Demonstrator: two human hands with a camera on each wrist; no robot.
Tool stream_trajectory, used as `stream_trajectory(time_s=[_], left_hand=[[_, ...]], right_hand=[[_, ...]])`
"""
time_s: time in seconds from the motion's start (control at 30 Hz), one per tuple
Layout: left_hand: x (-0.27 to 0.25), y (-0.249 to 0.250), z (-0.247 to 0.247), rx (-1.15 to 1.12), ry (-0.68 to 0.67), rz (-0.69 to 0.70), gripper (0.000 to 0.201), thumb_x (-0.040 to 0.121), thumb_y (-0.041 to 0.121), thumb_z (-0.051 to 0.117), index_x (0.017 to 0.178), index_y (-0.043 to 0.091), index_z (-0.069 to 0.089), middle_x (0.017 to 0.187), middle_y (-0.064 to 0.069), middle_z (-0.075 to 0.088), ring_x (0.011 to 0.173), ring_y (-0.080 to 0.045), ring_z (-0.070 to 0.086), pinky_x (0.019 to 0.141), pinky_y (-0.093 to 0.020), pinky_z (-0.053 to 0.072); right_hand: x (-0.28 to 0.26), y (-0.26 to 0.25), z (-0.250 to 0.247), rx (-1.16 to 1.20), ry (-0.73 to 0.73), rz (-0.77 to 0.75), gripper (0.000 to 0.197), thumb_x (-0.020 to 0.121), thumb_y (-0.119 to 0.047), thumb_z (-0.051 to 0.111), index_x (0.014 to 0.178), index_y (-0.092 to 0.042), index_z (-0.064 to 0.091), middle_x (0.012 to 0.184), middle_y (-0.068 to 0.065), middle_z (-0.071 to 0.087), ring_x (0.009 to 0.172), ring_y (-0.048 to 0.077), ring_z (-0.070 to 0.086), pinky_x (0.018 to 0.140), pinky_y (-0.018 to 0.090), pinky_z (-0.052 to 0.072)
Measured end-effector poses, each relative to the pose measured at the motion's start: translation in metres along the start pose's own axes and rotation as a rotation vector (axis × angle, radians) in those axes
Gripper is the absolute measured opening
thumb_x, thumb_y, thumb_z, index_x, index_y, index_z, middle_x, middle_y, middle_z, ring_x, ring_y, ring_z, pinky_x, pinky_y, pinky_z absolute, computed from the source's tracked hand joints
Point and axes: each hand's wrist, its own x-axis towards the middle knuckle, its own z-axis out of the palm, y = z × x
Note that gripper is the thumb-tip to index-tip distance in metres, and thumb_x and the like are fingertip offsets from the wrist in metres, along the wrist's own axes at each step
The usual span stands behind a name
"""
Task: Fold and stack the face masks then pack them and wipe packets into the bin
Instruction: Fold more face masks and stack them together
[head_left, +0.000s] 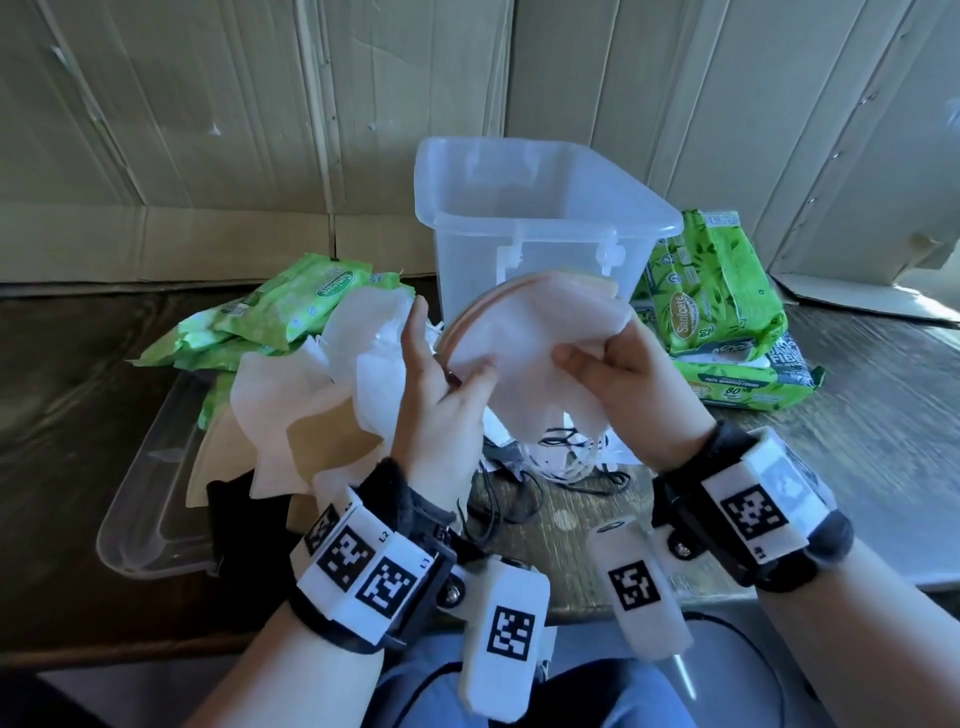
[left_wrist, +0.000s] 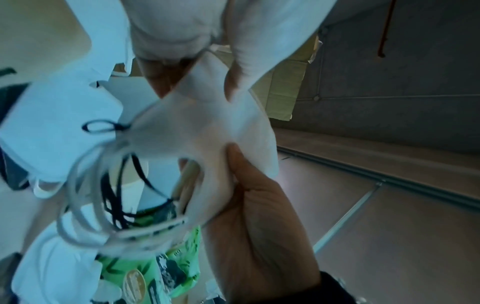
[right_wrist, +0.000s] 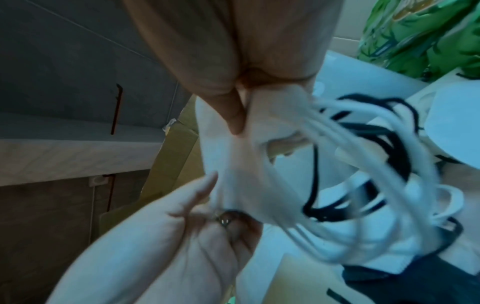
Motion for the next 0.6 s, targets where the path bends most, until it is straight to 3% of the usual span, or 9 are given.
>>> stream_trajectory(time_s=[0.07, 0.13, 0.2, 0.3, 0.33, 0.4, 0.47, 0.53, 0.6], left_hand=[[0.0, 0.004, -0.004, 0.029, -0.02, 0.076, 0.075, 0.083, -0.005, 0.061, 0.14, 0.03, 0.027, 0.077, 0.015, 0.064, 0.073, -0.002, 0.057, 0.082, -0.017, 0.045], [0.0, 0.01, -0.009, 0.054, -0.075, 0.123, 0.075, 0.074, -0.007, 0.067, 0.127, 0.038, 0.038, 0.074, 0.022, 0.067, 0.072, -0.003, 0.058, 0.081, -0.025, 0.049], [0.0, 0.012, -0.011, 0.071, -0.17, 0.137, 0.06, 0.067, -0.002, 0.065, 0.11, 0.038, 0.052, 0.077, 0.012, 0.068, 0.079, -0.01, 0.062, 0.081, -0.03, 0.049], [0.0, 0.01, -0.011, 0.146, -0.314, 0.127, 0.041, 0.067, -0.006, 0.056, 0.084, 0.031, 0.065, 0.097, 0.009, 0.069, 0.103, -0.002, 0.06, 0.093, -0.018, 0.039], [-0.001, 0.008, -0.011, 0.178, -0.343, 0.094, 0.04, 0.068, -0.006, 0.054, 0.081, 0.029, 0.067, 0.097, 0.006, 0.069, 0.098, -0.002, 0.06, 0.09, -0.015, 0.038], [-0.002, 0.006, -0.011, 0.214, -0.377, 0.015, 0.037, 0.068, 0.0, 0.053, 0.083, 0.029, 0.07, 0.089, -0.006, 0.066, 0.076, -0.012, 0.051, 0.072, -0.021, 0.038], [-0.001, 0.003, -0.013, 0.246, -0.327, -0.016, 0.033, 0.072, 0.004, 0.056, 0.085, 0.031, 0.07, 0.09, -0.003, 0.063, 0.064, -0.008, 0.051, 0.061, -0.013, 0.037], [0.0, 0.002, -0.017, 0.252, -0.244, 0.005, 0.034, 0.079, -0.003, 0.061, 0.084, 0.03, 0.068, 0.098, 0.006, 0.066, 0.077, 0.016, 0.056, 0.072, -0.001, 0.038], [0.0, 0.003, -0.019, 0.248, -0.194, 0.014, 0.032, 0.078, -0.003, 0.067, 0.083, 0.029, 0.068, 0.1, 0.009, 0.067, 0.088, 0.019, 0.055, 0.083, -0.002, 0.037]], right_hand=[[0.002, -0.003, -0.008, -0.003, -0.019, 0.047, 0.036, 0.075, -0.006, 0.053, 0.111, -0.013, 0.048, 0.099, 0.001, 0.062, 0.09, 0.008, 0.06, 0.085, 0.026, 0.051], [0.002, -0.007, -0.012, -0.069, -0.063, 0.113, 0.029, 0.081, 0.001, 0.056, 0.102, -0.018, 0.05, 0.086, -0.001, 0.062, 0.071, 0.007, 0.061, 0.065, 0.024, 0.054], [0.002, -0.01, -0.014, -0.128, -0.125, 0.186, 0.03, 0.088, 0.009, 0.05, 0.098, -0.019, 0.049, 0.073, -0.001, 0.06, 0.05, 0.01, 0.055, 0.043, 0.024, 0.049], [0.002, -0.011, -0.015, -0.198, -0.215, 0.248, 0.031, 0.088, 0.011, 0.048, 0.106, -0.014, 0.046, 0.067, 0.007, 0.054, 0.041, 0.01, 0.046, 0.036, 0.021, 0.042], [0.003, -0.01, -0.017, -0.231, -0.239, 0.269, 0.031, 0.087, 0.009, 0.051, 0.109, -0.012, 0.044, 0.066, 0.011, 0.052, 0.041, 0.012, 0.045, 0.038, 0.021, 0.041], [0.006, -0.01, -0.023, -0.35, -0.272, 0.295, 0.031, 0.084, 0.0, 0.061, 0.106, -0.017, 0.046, 0.068, 0.015, 0.052, 0.052, 0.019, 0.049, 0.05, 0.03, 0.042], [0.016, -0.01, -0.037, -0.579, -0.251, 0.266, 0.031, 0.084, -0.007, 0.063, 0.109, -0.018, 0.049, 0.072, 0.011, 0.058, 0.063, 0.023, 0.054, 0.06, 0.036, 0.043], [0.026, -0.01, -0.053, -0.816, -0.184, 0.239, 0.033, 0.085, -0.006, 0.061, 0.116, -0.01, 0.051, 0.087, 0.009, 0.065, 0.078, 0.027, 0.061, 0.074, 0.039, 0.049], [0.032, -0.005, -0.066, -1.08, -0.245, 0.288, 0.04, 0.084, -0.008, 0.063, 0.122, -0.008, 0.05, 0.111, 0.011, 0.064, 0.098, 0.024, 0.06, 0.092, 0.035, 0.046]])
